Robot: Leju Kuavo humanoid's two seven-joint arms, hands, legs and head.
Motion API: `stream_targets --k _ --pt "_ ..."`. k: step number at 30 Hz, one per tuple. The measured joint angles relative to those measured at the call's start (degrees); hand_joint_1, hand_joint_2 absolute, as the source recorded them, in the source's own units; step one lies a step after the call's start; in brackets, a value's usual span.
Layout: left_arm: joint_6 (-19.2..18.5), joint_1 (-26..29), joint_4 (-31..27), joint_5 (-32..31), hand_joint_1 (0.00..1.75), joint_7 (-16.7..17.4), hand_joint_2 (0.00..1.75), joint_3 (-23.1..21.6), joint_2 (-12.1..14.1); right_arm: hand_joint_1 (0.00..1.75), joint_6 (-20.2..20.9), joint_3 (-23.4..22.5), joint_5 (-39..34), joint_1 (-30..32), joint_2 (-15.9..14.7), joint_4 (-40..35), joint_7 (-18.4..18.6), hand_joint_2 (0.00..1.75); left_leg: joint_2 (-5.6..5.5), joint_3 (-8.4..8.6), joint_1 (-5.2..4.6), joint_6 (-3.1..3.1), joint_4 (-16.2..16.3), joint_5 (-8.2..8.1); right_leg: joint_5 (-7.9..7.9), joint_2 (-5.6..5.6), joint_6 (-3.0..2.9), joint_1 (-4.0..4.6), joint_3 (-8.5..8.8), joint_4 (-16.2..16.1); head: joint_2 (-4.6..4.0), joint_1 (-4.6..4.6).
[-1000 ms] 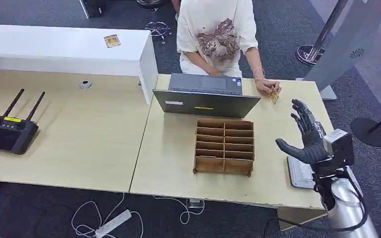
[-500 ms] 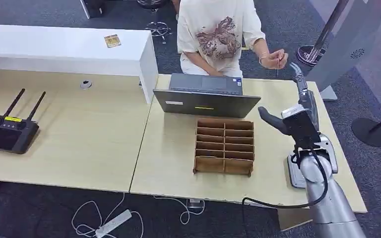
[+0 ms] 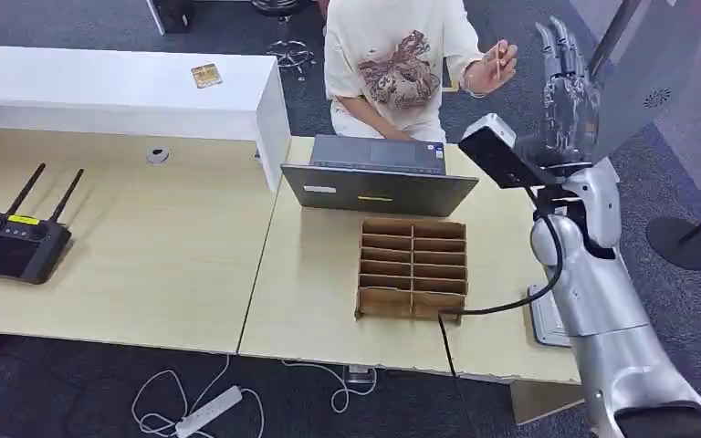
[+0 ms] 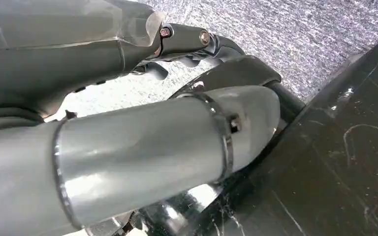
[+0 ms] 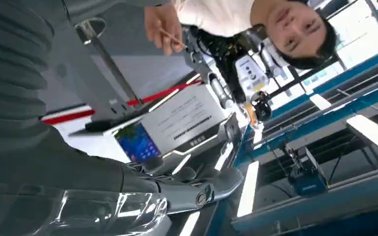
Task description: Pass the card to the sensor for recognition and then transmit it.
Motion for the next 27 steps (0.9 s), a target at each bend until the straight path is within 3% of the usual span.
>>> stream_targets --k 3,8,11,16,27 --pt "-0.5 -0.2 0.0 -0.1 0.0 0.1 0.0 0.0 0.0 0.0 0.2 1.0 3.4 -4.7 0.9 5.9 2.2 1.75 0.01 -0.03 0.0 -0.03 0.0 0.02 0.01 0.02 0.0 0.0 0.0 0.0 0.0 0.0" --pt "-1.1 -0.3 0.0 -0.2 0.0 0.2 0.0 0.0 0.1 0.0 4.7 3.6 10.9 -14.6 3.8 19.1 8.8 1.75 0.01 -0.06 0.0 -0.11 0.0 0.08 0.05 0.03 -0.06 0.0 -0.14 0.1 0.0 0.0" --pt "-1.1 -0.3 0.0 -0.4 0.0 0.2 0.0 0.0 0.1 0.0 5.3 4.9 12.4 -19.1 5.0 25.0 10.1 1.75 -0.05 -0.07 0.0 -0.09 0.0 0.1 0.05 -0.04 -0.06 0.01 -0.14 0.1 0.0 0.0" --pt "-1.2 -0.4 0.0 -0.6 0.0 0.2 0.0 0.0 0.1 0.0 5.2 6.1 13.6 -22.1 5.9 30.5 10.9 1.75 -0.04 -0.07 0.0 -0.09 0.0 0.1 0.05 -0.02 -0.06 0.01 -0.14 0.1 0.0 0.02" --pt "-1.4 -0.4 0.0 -0.9 0.0 0.0 0.0 0.0 0.1 0.0 5.3 6.8 13.8 -23.7 6.3 35.4 12.8 1.75 -0.02 -0.05 0.0 -0.09 0.0 0.1 0.05 -0.01 -0.06 0.01 -0.14 0.1 0.0 0.0"
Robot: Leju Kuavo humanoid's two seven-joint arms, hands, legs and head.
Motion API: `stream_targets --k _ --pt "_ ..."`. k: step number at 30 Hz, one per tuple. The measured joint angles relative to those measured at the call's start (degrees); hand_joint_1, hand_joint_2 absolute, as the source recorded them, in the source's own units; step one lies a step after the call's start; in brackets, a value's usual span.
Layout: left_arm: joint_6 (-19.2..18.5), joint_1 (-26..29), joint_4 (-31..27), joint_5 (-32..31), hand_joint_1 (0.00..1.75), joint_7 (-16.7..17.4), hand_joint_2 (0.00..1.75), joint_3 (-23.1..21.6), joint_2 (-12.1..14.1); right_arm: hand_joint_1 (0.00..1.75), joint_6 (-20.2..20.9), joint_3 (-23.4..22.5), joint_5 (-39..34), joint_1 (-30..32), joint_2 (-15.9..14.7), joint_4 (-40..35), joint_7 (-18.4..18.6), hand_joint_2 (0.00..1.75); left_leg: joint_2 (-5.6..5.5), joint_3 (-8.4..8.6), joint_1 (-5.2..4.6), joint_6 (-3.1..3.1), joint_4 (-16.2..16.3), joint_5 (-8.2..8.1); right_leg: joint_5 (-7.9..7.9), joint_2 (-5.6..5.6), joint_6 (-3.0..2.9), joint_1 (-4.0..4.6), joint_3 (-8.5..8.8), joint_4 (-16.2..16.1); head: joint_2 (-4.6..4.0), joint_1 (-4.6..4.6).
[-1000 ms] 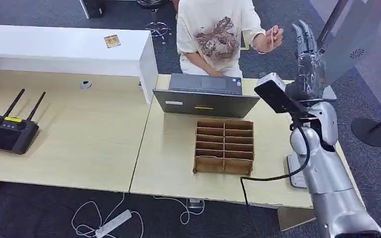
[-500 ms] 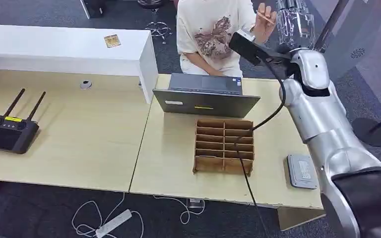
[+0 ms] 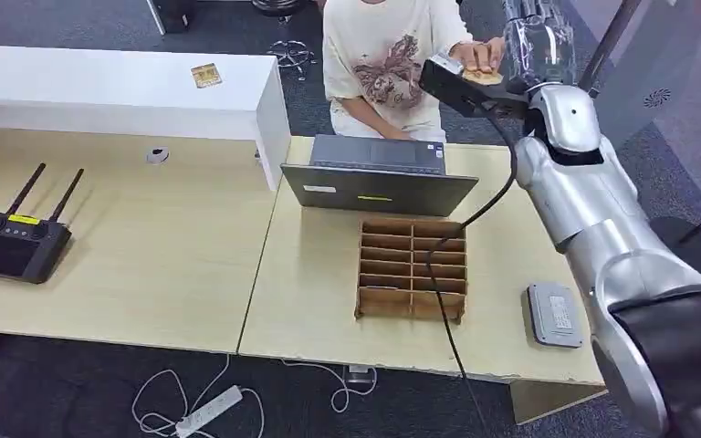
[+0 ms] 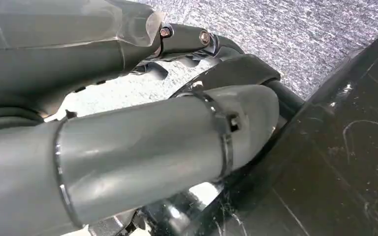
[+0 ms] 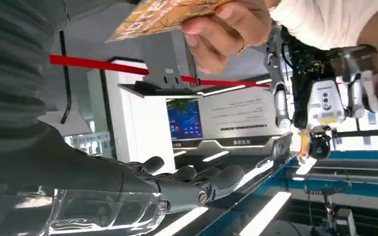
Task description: Pass the card to the sensor for recognition and then transmit it.
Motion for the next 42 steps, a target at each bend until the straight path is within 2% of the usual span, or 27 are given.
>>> stream_targets --k 4,5,6,7,31,37,42 --pt "-0.1 0.0 0.0 -0.2 0.0 0.0 0.0 0.0 0.0 0.0 0.1 -0.1 0.7 -0.2 -0.2 1.6 0.7 1.75 0.03 0.0 0.0 0.0 0.0 0.0 0.01 0.04 -0.01 0.0 -0.02 0.0 0.0 0.0" --pt "-0.1 -0.1 0.0 -0.2 0.0 0.0 0.0 0.0 0.0 0.23 0.1 -0.1 0.9 -0.2 -0.3 2.0 0.7 1.75 0.03 0.0 0.0 0.0 0.0 0.0 0.01 0.04 -0.01 0.0 -0.03 0.0 0.0 0.02" --pt "-0.1 -0.1 0.0 -0.2 0.0 0.0 0.0 0.0 0.0 1.61 0.1 -0.1 1.0 -0.2 -0.4 2.3 0.8 1.75 0.03 0.0 0.0 0.0 0.0 0.0 0.01 0.04 -0.01 0.0 -0.03 0.0 0.0 0.02" --pt "-0.1 -0.1 0.0 -0.3 0.0 0.0 0.0 0.0 0.0 1.75 0.0 -0.2 1.0 -0.2 -0.4 2.5 0.9 1.75 0.03 0.0 0.0 0.0 0.0 0.0 0.01 0.04 -0.01 0.0 -0.04 0.0 0.0 0.0" --pt "-0.2 -0.1 0.0 -0.3 0.0 0.0 0.0 0.0 0.0 1.75 -1.6 -2.3 1.7 -0.2 -1.0 4.0 0.0 1.75 0.03 -0.06 0.0 0.0 0.0 0.0 0.0 0.04 -0.01 0.0 -0.12 0.0 0.0 0.0" --pt "-0.1 -0.1 0.0 -0.1 0.0 0.1 0.0 0.0 0.0 1.75 -2.8 -3.1 1.5 -0.1 -1.0 4.0 -1.6 1.75 0.04 -0.06 0.0 0.0 0.0 0.0 0.01 0.05 -0.02 0.0 -0.12 0.0 0.0 0.0" --pt "-0.1 -0.1 0.0 0.4 0.0 0.1 0.0 0.0 0.0 1.75 -4.2 -4.7 -1.1 0.6 -1.0 3.6 -4.4 1.75 0.04 -0.06 0.0 -0.01 0.0 0.01 0.02 0.05 -0.02 0.0 -0.12 0.0 0.0 0.0"
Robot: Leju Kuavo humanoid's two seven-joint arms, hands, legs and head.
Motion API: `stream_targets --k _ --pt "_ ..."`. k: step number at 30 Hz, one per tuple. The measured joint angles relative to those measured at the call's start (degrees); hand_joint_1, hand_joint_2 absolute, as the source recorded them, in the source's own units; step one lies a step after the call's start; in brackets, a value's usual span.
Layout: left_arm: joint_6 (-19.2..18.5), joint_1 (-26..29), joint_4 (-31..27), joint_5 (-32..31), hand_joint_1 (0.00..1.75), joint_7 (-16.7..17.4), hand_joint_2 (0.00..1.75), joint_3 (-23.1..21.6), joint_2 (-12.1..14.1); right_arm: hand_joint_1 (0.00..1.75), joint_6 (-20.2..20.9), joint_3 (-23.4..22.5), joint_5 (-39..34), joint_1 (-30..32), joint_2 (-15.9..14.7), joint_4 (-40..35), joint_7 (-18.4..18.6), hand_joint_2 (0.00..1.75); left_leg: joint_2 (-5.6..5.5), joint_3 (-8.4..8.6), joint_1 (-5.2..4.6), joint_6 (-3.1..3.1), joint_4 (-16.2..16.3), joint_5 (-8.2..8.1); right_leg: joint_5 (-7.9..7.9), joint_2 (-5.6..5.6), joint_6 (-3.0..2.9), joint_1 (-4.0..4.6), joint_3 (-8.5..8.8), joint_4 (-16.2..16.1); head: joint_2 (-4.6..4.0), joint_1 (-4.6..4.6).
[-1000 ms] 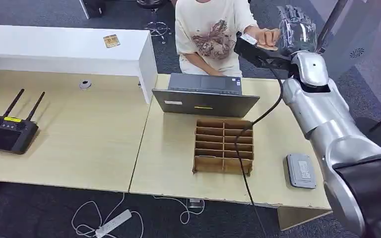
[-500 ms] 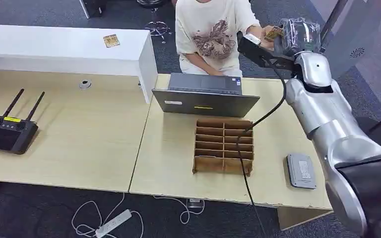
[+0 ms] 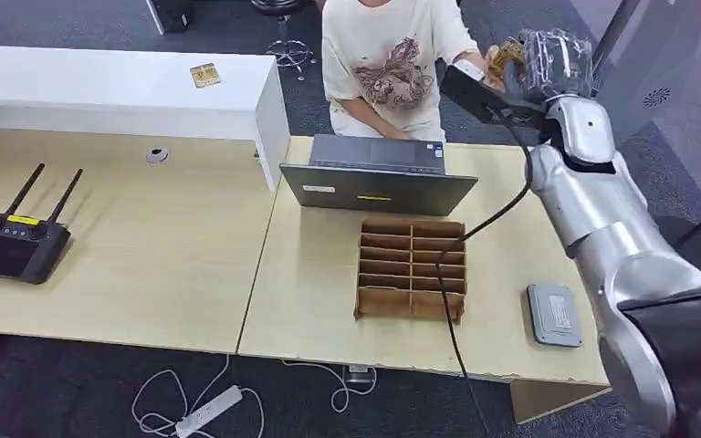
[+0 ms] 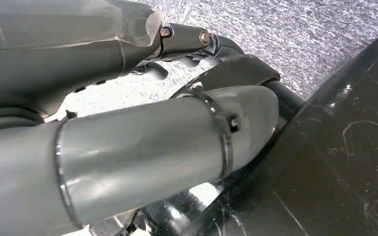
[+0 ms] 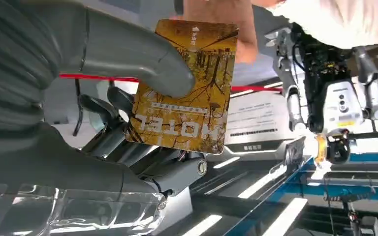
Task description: Pass the card to the sensor for recognition and then transmit it.
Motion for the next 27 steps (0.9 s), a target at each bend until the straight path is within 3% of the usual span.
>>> stream_targets --k 8,15,22,27 --pt "0.7 0.2 0.0 1.1 0.0 0.1 0.0 0.0 0.0 1.75 2.2 -5.5 -9.9 2.0 0.0 -2.0 -7.2 1.75 -0.01 -0.02 0.0 0.0 0.0 0.0 0.0 -0.01 0.0 0.0 0.0 0.0 0.0 0.0" --pt "0.7 0.2 0.0 1.2 0.0 0.1 0.0 0.0 0.0 1.75 2.9 -7.6 -11.2 3.0 0.0 -3.0 -8.2 1.75 0.0 -0.02 0.0 -0.02 0.0 0.01 0.0 -0.01 0.0 0.0 0.0 0.0 0.0 0.0" --pt "1.5 0.5 0.0 2.0 0.0 -0.1 0.0 0.0 0.1 1.75 13.2 -11.5 -25.0 6.4 -0.4 -6.2 -15.8 1.75 -0.02 -0.02 0.0 -0.02 0.0 0.01 0.0 -0.02 0.0 0.0 -0.01 0.0 0.0 0.02" --pt "1.6 0.6 0.0 2.0 0.0 -0.1 0.0 0.0 0.2 1.75 17.8 -12.2 -31.9 10.4 -1.8 -10.1 -17.6 1.75 -0.02 -0.02 0.0 -0.02 0.0 0.01 0.0 -0.02 0.0 0.0 -0.01 0.0 0.0 0.02"
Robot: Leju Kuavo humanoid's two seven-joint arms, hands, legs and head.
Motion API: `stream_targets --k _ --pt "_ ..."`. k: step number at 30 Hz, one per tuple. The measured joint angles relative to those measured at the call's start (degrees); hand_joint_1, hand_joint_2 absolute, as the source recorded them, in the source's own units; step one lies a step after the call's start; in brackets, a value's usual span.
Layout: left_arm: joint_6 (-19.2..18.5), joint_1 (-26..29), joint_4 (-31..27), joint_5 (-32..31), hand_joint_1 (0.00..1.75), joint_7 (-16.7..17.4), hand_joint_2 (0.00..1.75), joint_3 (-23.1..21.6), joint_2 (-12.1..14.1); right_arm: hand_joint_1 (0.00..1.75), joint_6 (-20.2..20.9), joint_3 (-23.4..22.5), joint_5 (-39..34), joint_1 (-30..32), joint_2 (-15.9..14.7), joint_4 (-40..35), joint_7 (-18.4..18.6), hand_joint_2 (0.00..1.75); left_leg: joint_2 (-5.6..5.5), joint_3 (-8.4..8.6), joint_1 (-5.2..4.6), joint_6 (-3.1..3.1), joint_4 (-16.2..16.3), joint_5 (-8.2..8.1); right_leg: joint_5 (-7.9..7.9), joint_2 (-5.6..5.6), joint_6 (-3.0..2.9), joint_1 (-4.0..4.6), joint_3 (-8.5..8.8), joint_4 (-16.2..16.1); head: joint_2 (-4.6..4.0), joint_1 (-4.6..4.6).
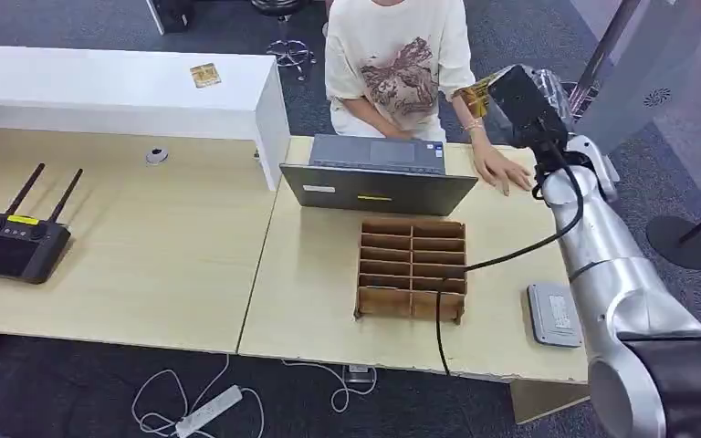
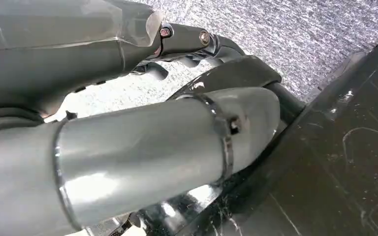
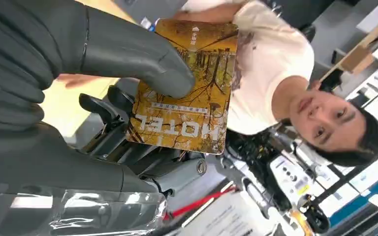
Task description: Pass the card to the sensor for recognition and then transmit it.
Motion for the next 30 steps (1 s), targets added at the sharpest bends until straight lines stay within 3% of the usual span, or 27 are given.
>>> stream_targets --k 5,14,23,30 --pt "0.5 0.2 0.0 0.0 0.0 -0.2 0.0 0.0 0.0 1.75 2.6 0.1 -5.2 4.5 -2.4 -6.2 -0.7 1.75 -0.01 -0.02 0.0 0.0 0.0 0.0 0.0 0.0 0.0 0.0 0.0 0.0 0.0 0.0" --pt "0.7 0.2 0.0 0.0 0.0 -0.2 0.0 0.0 0.0 1.75 4.0 0.1 -7.0 7.1 -4.7 -11.3 -0.7 1.75 0.01 -0.01 0.0 0.0 0.0 0.0 0.0 0.02 0.0 0.01 -0.02 0.0 0.0 0.0" --pt "0.8 0.2 0.0 0.0 0.0 -0.2 0.0 0.0 0.0 1.75 16.1 0.5 -24.1 11.0 -8.3 -16.2 -3.7 1.75 -0.03 -0.04 0.0 0.0 0.0 0.0 0.0 -0.02 0.0 0.0 -0.02 0.0 0.0 0.0" --pt "0.9 0.2 0.0 -0.4 0.0 -0.4 0.0 0.0 0.1 1.75 24.2 0.7 -37.5 16.5 -12.1 -21.5 -3.8 1.75 -0.03 -0.06 -0.01 0.0 0.0 -0.01 0.0 -0.04 0.0 -0.01 -0.03 0.0 0.0 -0.02"
